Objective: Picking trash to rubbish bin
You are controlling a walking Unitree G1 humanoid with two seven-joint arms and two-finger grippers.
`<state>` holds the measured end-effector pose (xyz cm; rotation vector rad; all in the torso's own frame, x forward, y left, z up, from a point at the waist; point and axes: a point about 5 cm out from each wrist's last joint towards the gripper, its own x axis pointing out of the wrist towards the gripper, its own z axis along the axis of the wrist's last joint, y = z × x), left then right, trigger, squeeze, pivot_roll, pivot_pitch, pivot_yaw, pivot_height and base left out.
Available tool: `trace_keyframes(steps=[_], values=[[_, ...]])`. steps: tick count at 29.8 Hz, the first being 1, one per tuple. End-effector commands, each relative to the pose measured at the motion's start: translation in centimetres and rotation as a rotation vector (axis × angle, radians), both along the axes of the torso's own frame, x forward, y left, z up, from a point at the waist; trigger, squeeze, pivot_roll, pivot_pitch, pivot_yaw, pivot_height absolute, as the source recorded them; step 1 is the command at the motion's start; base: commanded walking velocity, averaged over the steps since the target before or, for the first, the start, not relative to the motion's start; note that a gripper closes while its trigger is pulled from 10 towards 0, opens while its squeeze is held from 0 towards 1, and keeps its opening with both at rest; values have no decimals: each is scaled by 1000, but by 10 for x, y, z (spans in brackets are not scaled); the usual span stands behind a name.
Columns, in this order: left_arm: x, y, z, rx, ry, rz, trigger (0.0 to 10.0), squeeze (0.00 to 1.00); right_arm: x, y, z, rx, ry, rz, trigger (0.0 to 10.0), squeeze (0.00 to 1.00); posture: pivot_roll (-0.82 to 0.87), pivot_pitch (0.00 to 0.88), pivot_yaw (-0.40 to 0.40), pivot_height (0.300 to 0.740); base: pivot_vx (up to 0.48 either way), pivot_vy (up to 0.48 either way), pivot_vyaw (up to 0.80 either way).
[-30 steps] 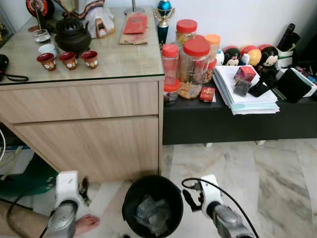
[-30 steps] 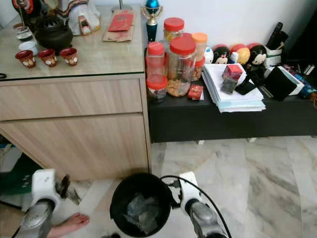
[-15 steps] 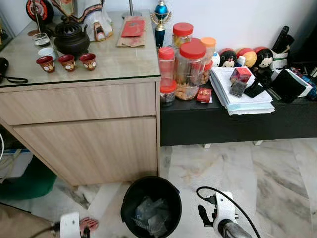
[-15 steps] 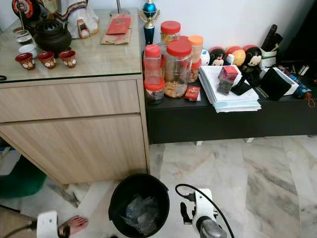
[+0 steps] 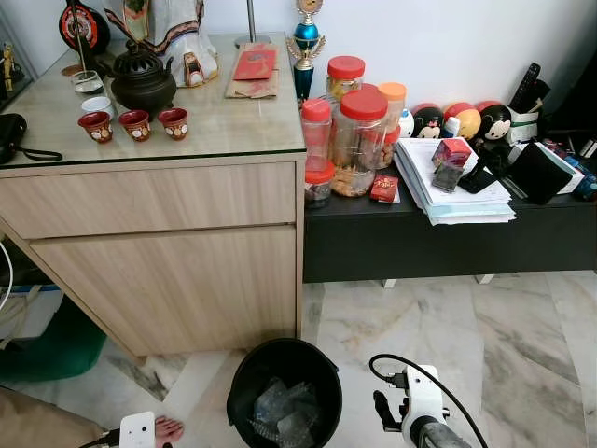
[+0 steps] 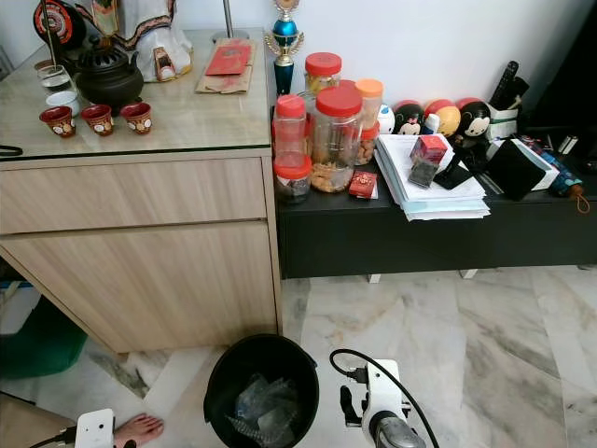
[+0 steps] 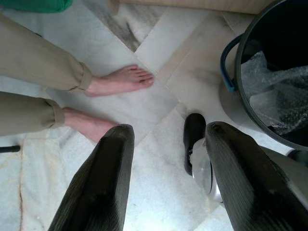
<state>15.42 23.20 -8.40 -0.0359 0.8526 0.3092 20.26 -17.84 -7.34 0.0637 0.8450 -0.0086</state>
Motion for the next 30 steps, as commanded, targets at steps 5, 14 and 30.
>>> trace_keyframes(steps=[5,14,30], values=[[-4,0,-2,5,30,-7,10000,0,-7,-1,-4,0,28,-19,10000,0,24,36,-7,740,0,0,0],[-7,-2,-4,-1,37,-3,10000,0,-7,-1,-4,-4,30,-19,10000,0,25,41,-9,740,0,0,0],[-6,-2,-4,-2,34,0,10000,0,-5,3,-3,2,22,-9,10000,0,32,46,-10,740,-229,0,0]])
